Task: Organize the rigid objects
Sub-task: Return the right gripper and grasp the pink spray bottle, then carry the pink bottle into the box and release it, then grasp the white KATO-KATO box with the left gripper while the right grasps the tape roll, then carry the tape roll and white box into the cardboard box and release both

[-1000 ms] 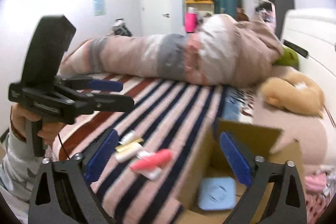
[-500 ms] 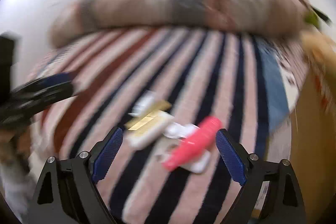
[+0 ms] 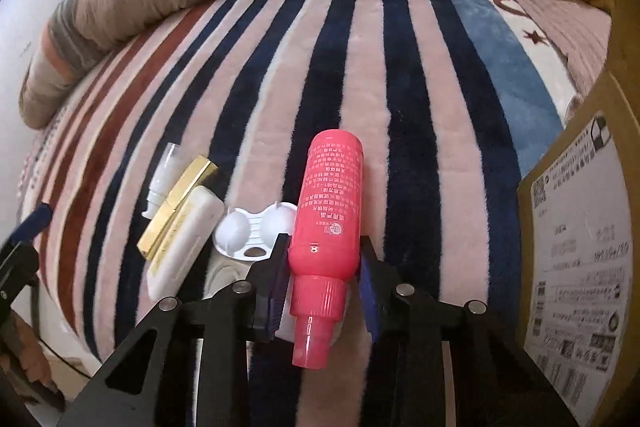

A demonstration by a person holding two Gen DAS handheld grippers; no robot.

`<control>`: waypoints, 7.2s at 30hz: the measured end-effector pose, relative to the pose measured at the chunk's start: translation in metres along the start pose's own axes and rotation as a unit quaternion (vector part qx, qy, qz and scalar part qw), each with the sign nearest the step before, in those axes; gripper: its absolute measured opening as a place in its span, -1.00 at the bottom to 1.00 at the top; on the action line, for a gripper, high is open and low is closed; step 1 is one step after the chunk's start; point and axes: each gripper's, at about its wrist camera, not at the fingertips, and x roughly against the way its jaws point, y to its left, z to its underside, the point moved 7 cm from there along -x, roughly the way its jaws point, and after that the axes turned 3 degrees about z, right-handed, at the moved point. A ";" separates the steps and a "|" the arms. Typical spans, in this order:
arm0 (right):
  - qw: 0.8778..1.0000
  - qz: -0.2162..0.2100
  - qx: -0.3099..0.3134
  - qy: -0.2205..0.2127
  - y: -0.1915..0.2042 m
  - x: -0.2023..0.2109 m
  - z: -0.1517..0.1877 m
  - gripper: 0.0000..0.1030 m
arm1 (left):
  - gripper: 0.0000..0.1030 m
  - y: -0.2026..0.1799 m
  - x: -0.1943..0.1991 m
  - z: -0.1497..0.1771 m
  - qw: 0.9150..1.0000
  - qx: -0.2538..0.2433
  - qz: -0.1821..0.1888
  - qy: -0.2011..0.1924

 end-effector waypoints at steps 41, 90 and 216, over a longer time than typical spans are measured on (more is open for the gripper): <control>0.935 -0.120 0.146 -0.299 0.020 0.241 0.011 -0.48 | -0.36 -0.227 0.051 -0.101 0.965 -0.120 0.231 -0.042; 0.960 -0.023 0.110 -0.257 -0.038 0.223 0.014 0.10 | 0.46 -0.199 -0.011 -0.099 0.985 -0.142 0.096 0.013; 0.967 0.047 0.051 -0.243 -0.110 0.238 0.044 -0.29 | -0.38 -0.253 0.031 -0.069 0.963 -0.203 0.175 -0.012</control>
